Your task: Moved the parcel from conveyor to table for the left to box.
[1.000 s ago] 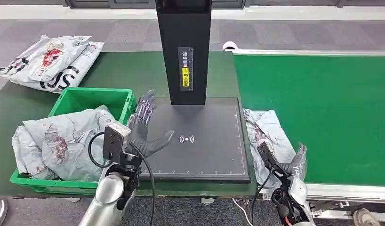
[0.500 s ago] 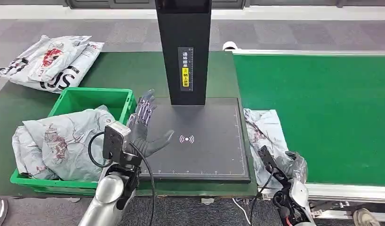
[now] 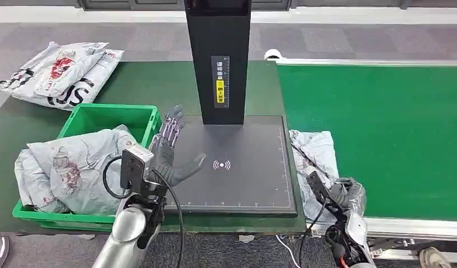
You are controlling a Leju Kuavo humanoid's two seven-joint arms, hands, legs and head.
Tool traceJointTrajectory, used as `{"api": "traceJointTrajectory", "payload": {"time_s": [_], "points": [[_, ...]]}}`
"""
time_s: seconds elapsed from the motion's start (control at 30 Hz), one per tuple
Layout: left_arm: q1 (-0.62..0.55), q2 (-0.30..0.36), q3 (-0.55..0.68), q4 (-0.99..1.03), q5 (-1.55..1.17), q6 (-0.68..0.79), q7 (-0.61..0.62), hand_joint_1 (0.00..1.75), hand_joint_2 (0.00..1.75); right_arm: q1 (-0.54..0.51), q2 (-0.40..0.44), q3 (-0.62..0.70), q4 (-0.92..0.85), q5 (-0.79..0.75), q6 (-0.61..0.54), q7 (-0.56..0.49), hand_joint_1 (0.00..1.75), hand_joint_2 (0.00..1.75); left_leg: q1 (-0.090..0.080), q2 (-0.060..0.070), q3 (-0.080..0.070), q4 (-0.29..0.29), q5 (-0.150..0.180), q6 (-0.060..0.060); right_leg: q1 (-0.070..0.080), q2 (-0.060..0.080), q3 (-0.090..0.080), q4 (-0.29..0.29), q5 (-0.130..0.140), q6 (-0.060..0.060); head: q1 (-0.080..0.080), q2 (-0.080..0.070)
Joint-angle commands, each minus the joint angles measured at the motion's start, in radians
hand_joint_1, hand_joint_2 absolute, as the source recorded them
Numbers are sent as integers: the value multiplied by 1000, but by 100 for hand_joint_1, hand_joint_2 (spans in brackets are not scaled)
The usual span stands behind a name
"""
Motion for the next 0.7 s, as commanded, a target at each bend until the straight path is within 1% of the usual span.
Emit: {"api": "traceJointTrajectory", "payload": {"time_s": [0.03,0.1,0.13,0.17,0.2,0.27,0.3,0.33,0.37,0.43,0.47,0.5,0.53,0.57,0.6,0.7], "points": [[-4,13,24,14,-5,6,7,0,175,-8,32,-71,-88,-38,-9,-47,175,175,0,2,3,-1,-1,0,1,1,2,-2,0,-1,0,0],[3,13,29,10,-9,9,6,0,175,-4,48,-58,-157,-65,-12,-83,175,175,0,2,1,-1,0,0,0,1,1,-1,0,-1,0,0],[5,12,30,6,-9,9,6,0,175,12,53,-49,-205,-67,5,-75,175,175,0,3,2,-1,-1,0,0,2,1,0,0,-1,0,0],[6,12,31,5,-9,10,6,0,175,19,54,-43,-228,-68,19,-64,175,175,0,2,0,0,0,0,0,2,0,0,0,-1,0,0],[6,12,31,5,-9,10,6,0,175,19,54,-43,-228,-68,19,-64,175,175,0,4,2,-1,-1,0,0,3,1,-1,0,-1,0,0],[5,12,31,4,-9,10,6,0,175,21,54,-43,-228,-68,20,-64,175,175,0,3,1,-1,0,0,0,2,0,0,0,-1,0,0],[5,12,31,4,-9,10,6,0,175,21,54,-43,-228,-68,20,-64,175,175,0,3,3,-2,-1,0,0,1,2,-1,0,-1,0,0],[9,11,35,0,-15,15,4,0,175,36,63,-24,-299,-108,-19,-130,175,175,0,2,2,-1,0,0,1,1,2,-1,0,-1,0,0],[13,10,39,-5,-17,18,3,0,175,47,69,-1,-368,-107,-30,-144,175,175,0,1,1,-1,0,0,0,1,1,0,0,-1,0,0],[20,8,48,-14,-24,27,4,0,175,81,75,70,-568,-129,-24,-149,175,175,0,3,3,-1,-1,0,0,2,2,-1,0,-1,0,0],[23,7,52,-19,-24,29,2,0,175,93,78,94,-652,-126,-24,-149,175,175,-1,3,0,0,-1,0,-1,2,-2,1,0,0,0,0],[26,5,55,-22,-25,29,0,0,175,102,76,121,-728,-121,-17,-146,175,175,-1,5,0,0,-1,0,-1,4,-1,1,0,-1,0,0],[27,4,58,-23,-26,29,-3,0,175,108,72,144,-784,-114,-8,-137,175,175,-1,4,-2,1,-1,0,-1,3,-3,2,0,-1,0,0],[27,1,61,-22,-27,28,-8,0,175,112,59,183,-852,-122,-29,-160,175,175,-1,5,0,0,-1,0,-1,3,-1,2,-1,-1,0,0],[26,0,63,-21,-28,27,-11,0,175,113,53,205,-890,-121,-35,-165,175,175,-1,3,-2,1,-1,0,-1,2,-3,2,0,-1,0,0],[17,-7,67,-13,-29,25,-18,0,175,112,35,275,-973,-141,-71,-193,175,175,-1,4,0,0,-1,0,0,2,-1,1,0,-1,0,0]]}}
